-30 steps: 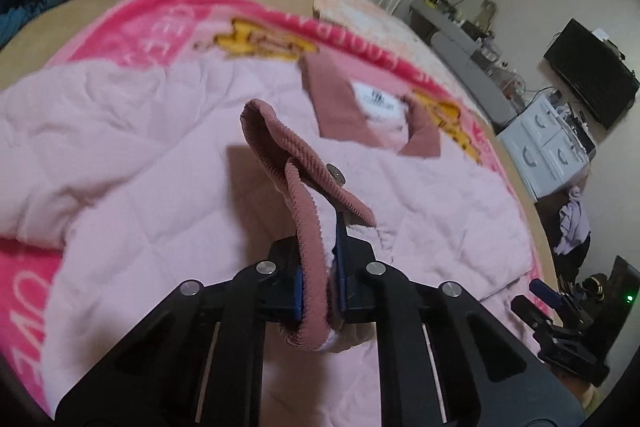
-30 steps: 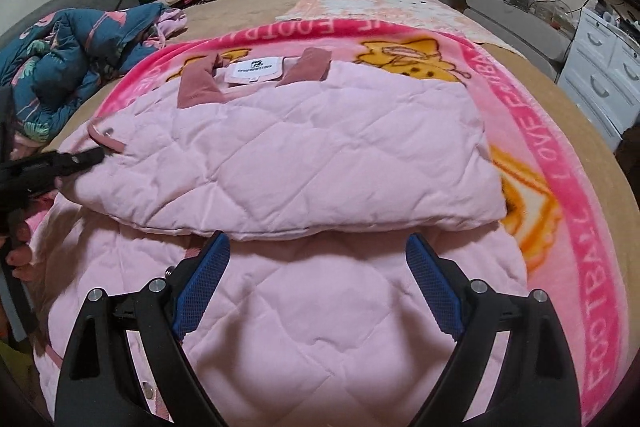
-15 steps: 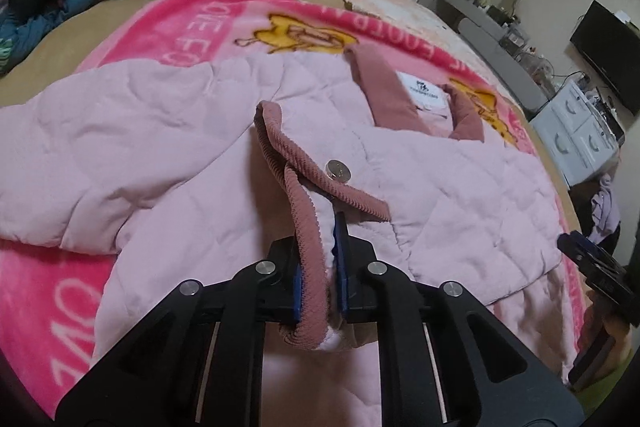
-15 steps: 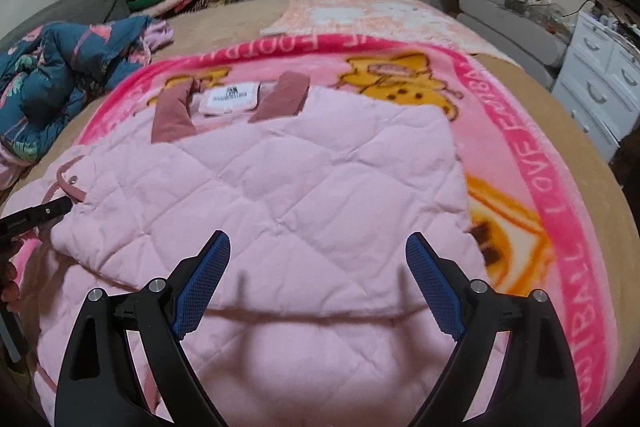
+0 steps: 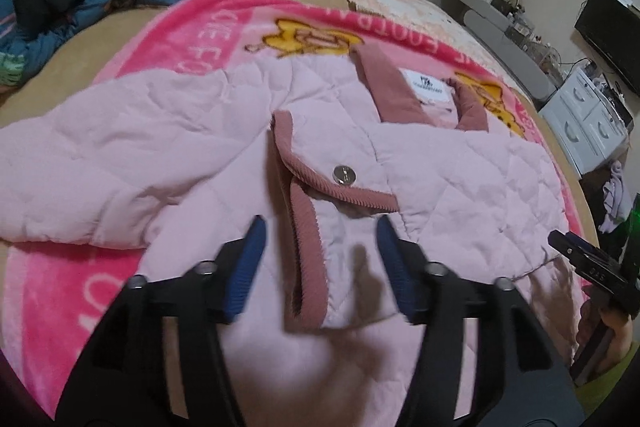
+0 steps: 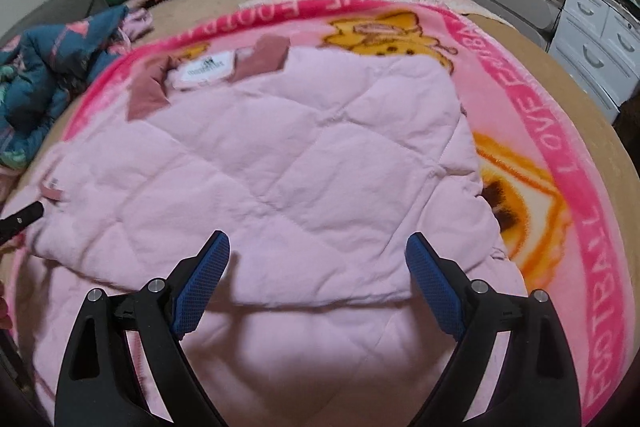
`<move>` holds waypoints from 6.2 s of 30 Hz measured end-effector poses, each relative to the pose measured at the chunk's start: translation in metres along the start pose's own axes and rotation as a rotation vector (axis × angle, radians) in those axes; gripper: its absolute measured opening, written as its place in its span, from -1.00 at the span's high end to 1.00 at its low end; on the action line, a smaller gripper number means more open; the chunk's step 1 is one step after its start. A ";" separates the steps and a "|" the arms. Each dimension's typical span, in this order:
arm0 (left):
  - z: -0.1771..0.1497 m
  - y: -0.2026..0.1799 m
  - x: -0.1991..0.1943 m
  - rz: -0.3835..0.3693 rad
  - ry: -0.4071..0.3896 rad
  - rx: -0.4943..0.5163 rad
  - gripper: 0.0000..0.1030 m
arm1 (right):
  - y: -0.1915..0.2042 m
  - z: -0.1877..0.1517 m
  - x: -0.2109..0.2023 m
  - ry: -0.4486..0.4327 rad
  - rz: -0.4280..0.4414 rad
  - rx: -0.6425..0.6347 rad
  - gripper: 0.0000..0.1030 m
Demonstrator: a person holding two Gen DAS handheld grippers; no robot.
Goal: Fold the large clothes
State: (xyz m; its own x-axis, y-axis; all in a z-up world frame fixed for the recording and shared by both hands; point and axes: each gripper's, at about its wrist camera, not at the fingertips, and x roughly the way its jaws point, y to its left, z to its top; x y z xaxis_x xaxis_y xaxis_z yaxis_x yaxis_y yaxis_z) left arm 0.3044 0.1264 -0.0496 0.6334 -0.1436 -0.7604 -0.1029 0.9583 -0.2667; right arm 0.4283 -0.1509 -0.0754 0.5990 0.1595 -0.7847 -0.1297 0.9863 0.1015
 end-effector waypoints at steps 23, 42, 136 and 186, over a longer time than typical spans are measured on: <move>0.001 0.087 -0.086 0.215 -0.123 -0.184 -0.82 | 0.135 0.009 -0.086 -0.138 0.147 -0.187 -0.90; 0.001 0.172 -0.113 0.347 -0.157 -0.355 -0.82 | 0.260 0.016 -0.095 -0.160 0.287 -0.320 -0.91; 0.052 0.115 -0.189 -0.033 -0.596 -0.222 0.85 | 0.227 0.005 -0.075 -0.160 0.093 -0.332 -0.91; -0.080 -0.123 -0.013 -0.141 -0.091 0.787 0.29 | -0.043 -0.041 -0.081 -0.065 -0.174 0.150 -0.91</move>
State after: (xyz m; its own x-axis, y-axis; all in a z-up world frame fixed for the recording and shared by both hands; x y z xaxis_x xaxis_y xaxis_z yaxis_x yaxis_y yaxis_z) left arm 0.2471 -0.0092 -0.0540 0.6637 -0.2876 -0.6905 0.5315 0.8308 0.1649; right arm 0.3529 -0.2079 -0.0409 0.6522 -0.0160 -0.7578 0.0957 0.9935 0.0614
